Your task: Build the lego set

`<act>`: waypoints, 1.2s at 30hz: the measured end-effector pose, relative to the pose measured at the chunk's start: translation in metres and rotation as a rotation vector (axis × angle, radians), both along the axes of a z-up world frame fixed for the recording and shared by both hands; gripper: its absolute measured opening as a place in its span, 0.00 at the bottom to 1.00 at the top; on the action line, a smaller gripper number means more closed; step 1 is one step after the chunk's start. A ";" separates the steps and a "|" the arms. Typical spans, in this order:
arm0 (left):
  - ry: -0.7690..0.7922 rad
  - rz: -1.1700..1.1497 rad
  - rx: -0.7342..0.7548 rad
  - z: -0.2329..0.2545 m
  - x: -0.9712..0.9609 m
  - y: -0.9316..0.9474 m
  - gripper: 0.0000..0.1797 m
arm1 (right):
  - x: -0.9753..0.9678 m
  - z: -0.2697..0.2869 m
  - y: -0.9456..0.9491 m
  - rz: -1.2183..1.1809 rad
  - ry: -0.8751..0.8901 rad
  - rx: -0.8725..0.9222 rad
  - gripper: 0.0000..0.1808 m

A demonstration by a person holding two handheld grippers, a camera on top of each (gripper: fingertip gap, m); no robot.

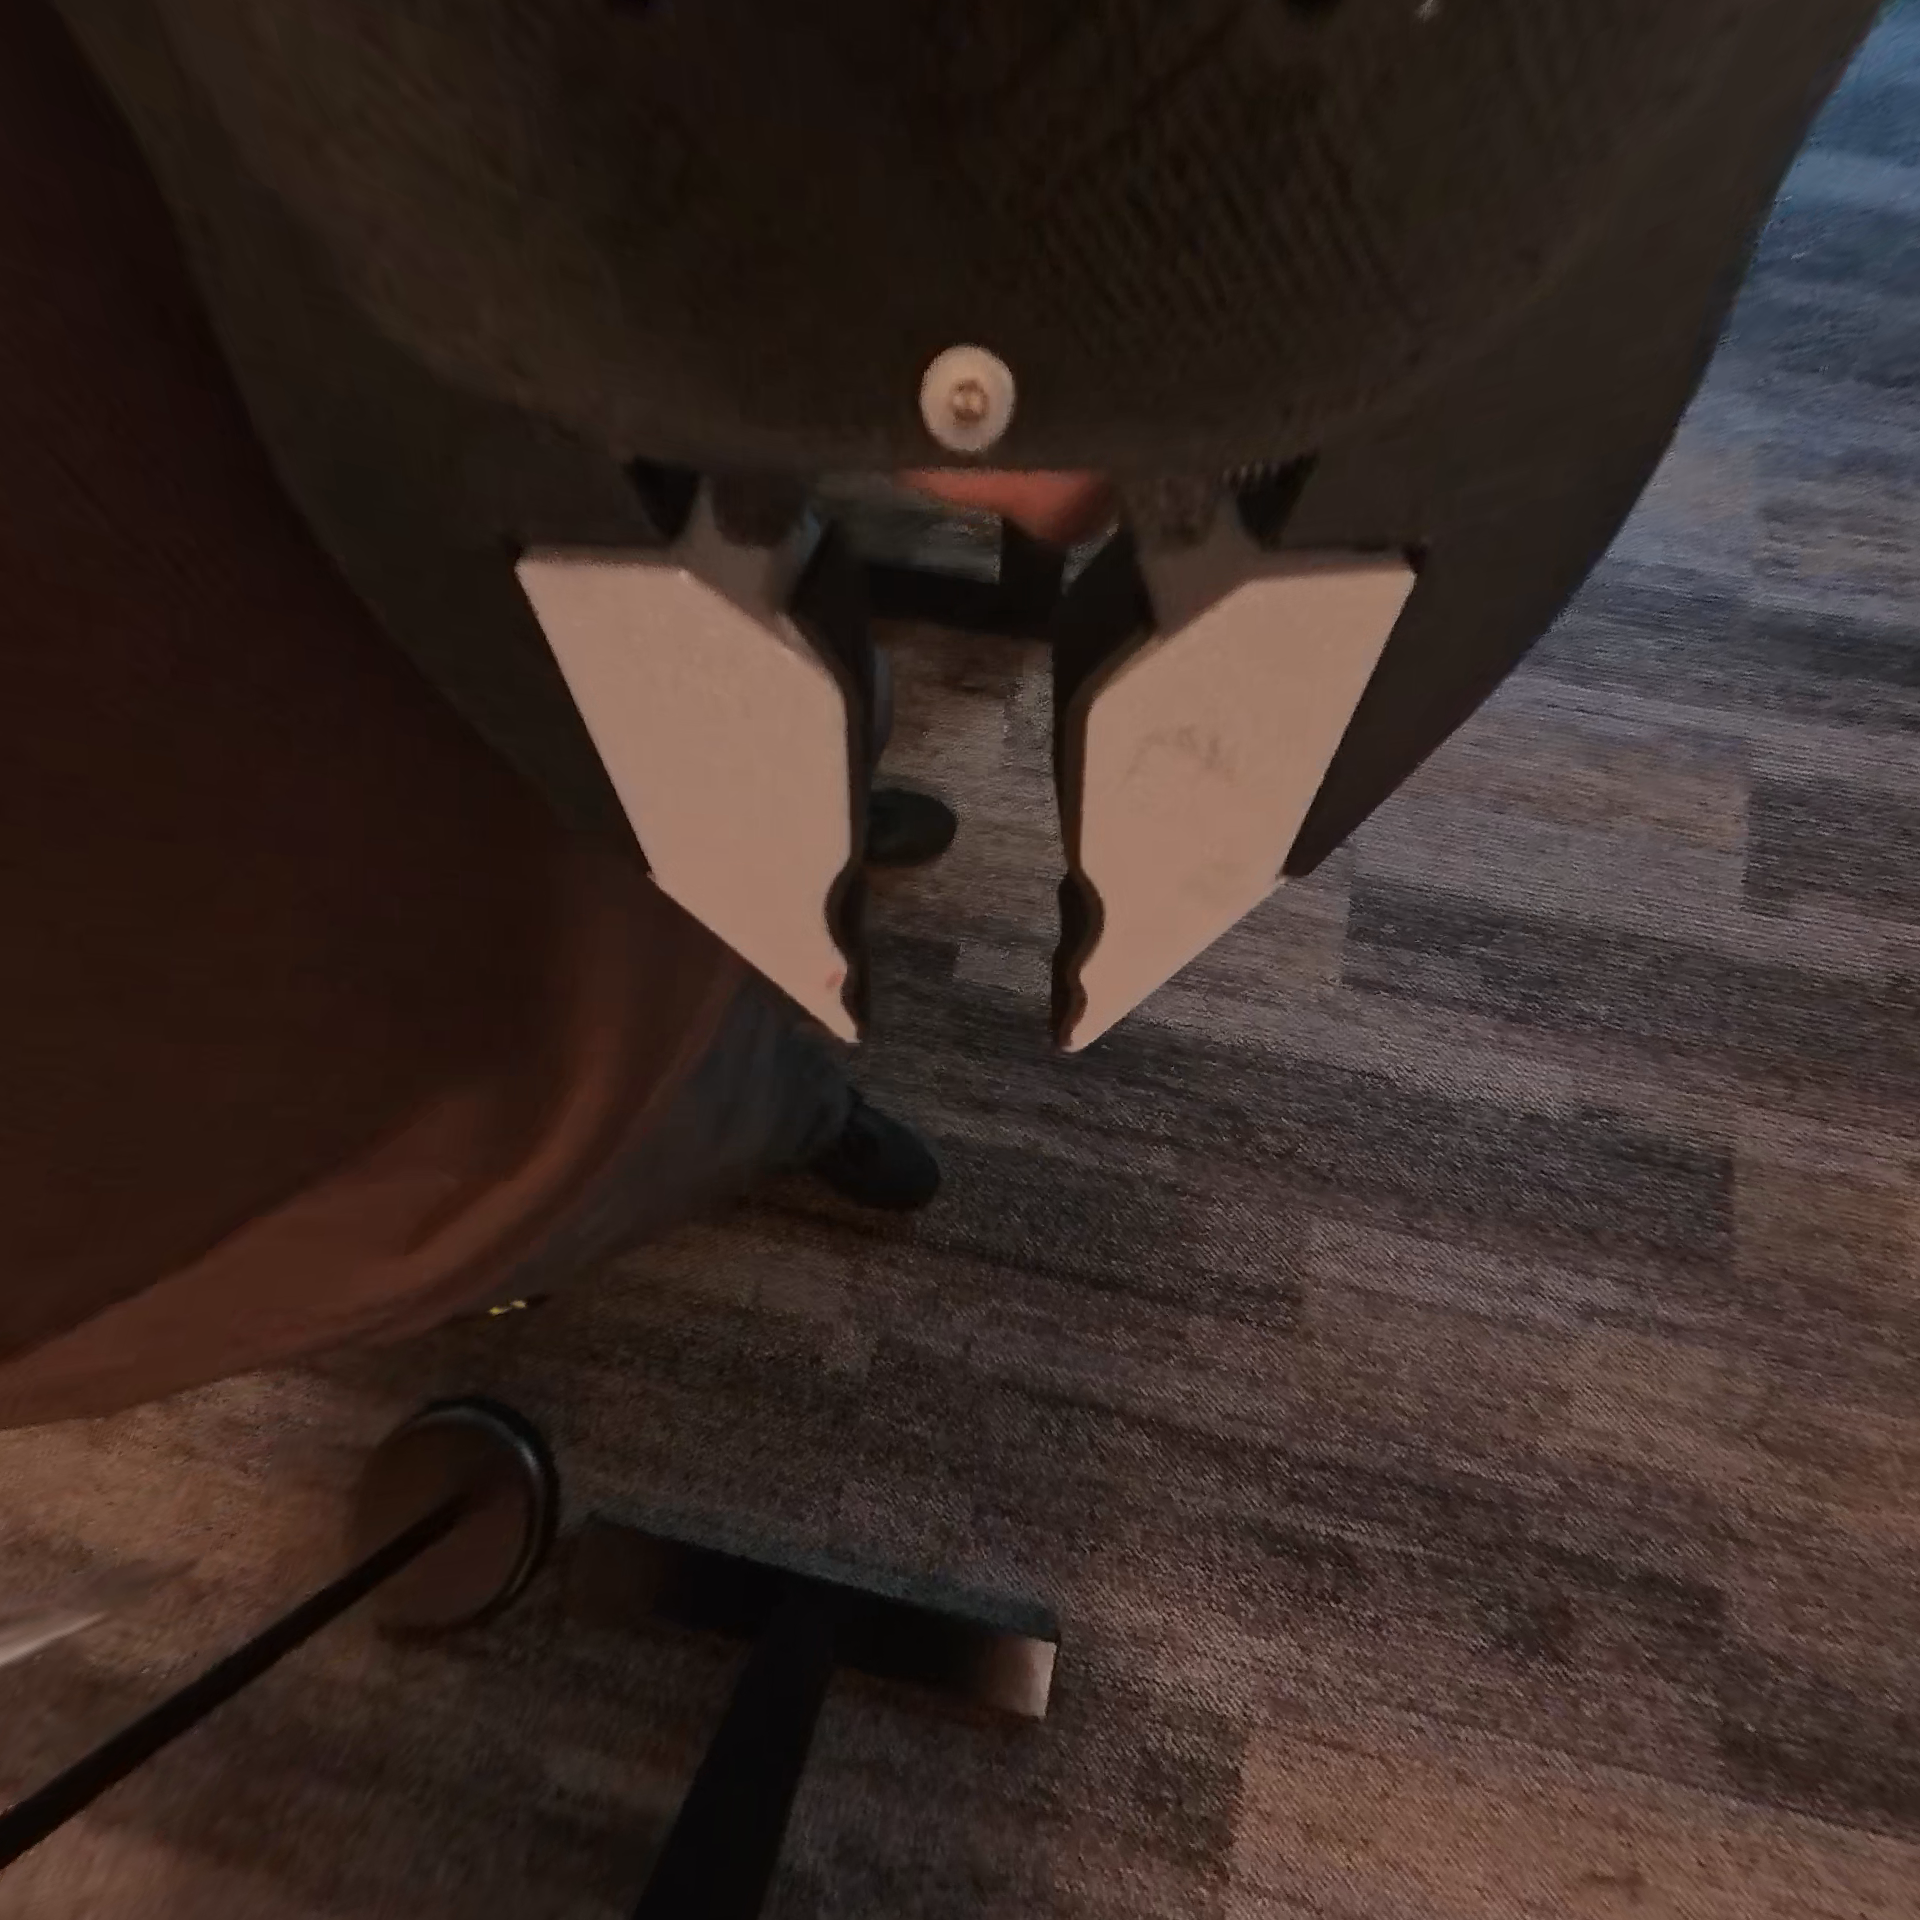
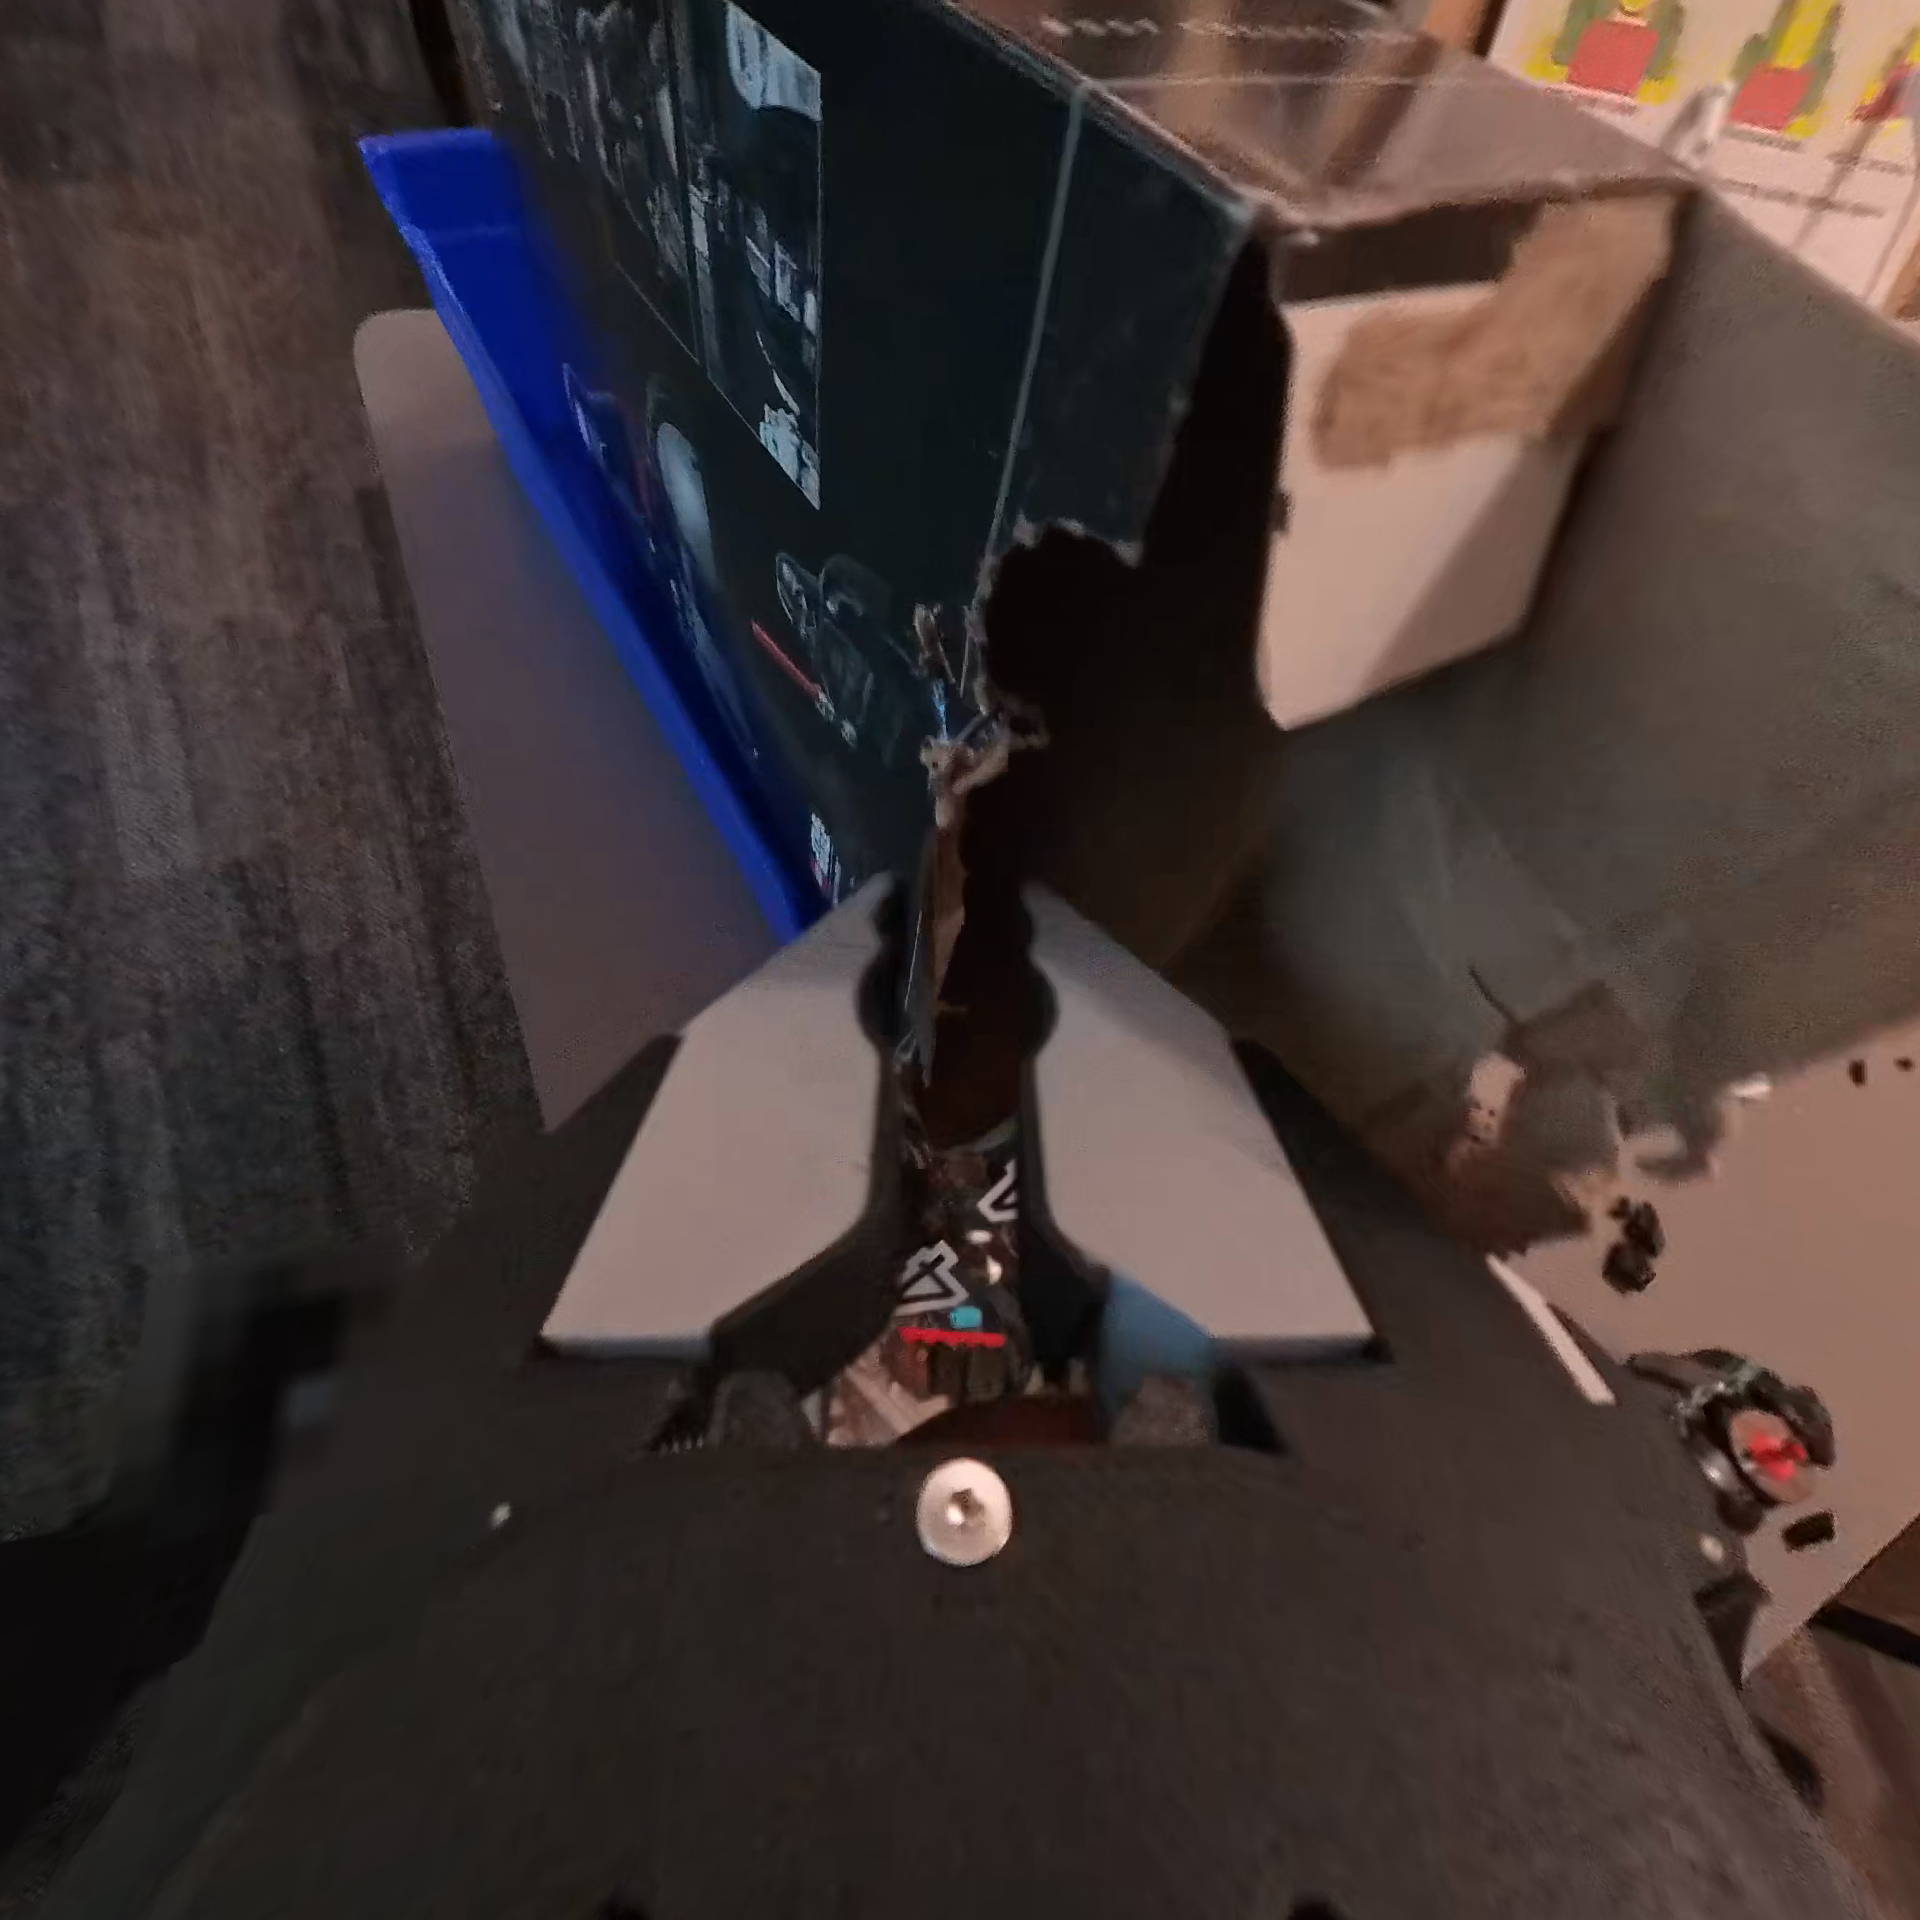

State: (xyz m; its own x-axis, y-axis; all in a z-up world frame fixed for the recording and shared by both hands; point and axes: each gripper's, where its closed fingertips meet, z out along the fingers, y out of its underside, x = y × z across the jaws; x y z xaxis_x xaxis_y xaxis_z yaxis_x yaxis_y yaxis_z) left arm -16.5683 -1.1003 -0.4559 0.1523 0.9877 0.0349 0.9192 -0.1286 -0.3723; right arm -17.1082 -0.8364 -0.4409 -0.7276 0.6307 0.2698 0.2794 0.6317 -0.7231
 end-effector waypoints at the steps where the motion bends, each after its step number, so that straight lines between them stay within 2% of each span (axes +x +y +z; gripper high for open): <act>1: -0.009 -0.007 -0.007 0.001 -0.001 -0.001 0.18 | -0.003 -0.001 -0.003 0.018 0.001 0.016 0.01; 6: -0.018 -0.016 -0.016 0.001 -0.020 0.000 0.18 | -0.011 0.013 -0.022 0.073 0.032 0.101 0.00; 9: -0.012 -0.016 -0.016 0.001 -0.028 0.001 0.18 | -0.016 0.037 -0.034 0.088 0.126 0.130 0.00; 16: -0.015 -0.014 -0.026 0.002 -0.029 -0.002 0.18 | 0.002 0.063 -0.088 0.206 0.226 0.135 0.00; 20: -0.009 -0.019 -0.036 0.007 -0.034 -0.004 0.18 | 0.001 0.064 -0.090 0.173 0.284 0.162 0.00; 24: 0.007 -0.008 -0.035 0.009 -0.037 -0.001 0.18 | -0.011 0.053 -0.059 0.092 0.251 0.191 0.01; 27: -0.004 0.011 -0.031 0.004 -0.032 0.000 0.18 | -0.010 0.037 -0.033 0.029 0.163 0.201 0.12; 30: -0.026 0.025 -0.030 0.000 -0.023 0.001 0.18 | -0.002 0.029 -0.016 -0.007 0.100 0.165 0.15; 31: -0.029 0.034 -0.030 -0.001 -0.021 0.002 0.18 | 0.002 0.027 -0.012 -0.015 0.081 0.154 0.19; 34: -0.024 0.072 -0.011 -0.005 -0.018 0.004 0.18 | 0.015 0.031 -0.009 0.000 0.071 0.117 0.17; 36: -0.023 0.092 -0.001 -0.008 -0.015 0.004 0.18 | 0.019 0.030 -0.007 0.017 0.056 0.158 0.19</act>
State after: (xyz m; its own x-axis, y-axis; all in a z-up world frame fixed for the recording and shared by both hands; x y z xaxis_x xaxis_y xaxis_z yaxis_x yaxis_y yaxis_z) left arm -16.5837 -1.0959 -0.4636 0.0606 0.9975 0.0363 0.9352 -0.0440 -0.3513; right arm -17.0892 -0.8437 -0.4111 -0.7187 0.5650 0.4054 0.2295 0.7431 -0.6286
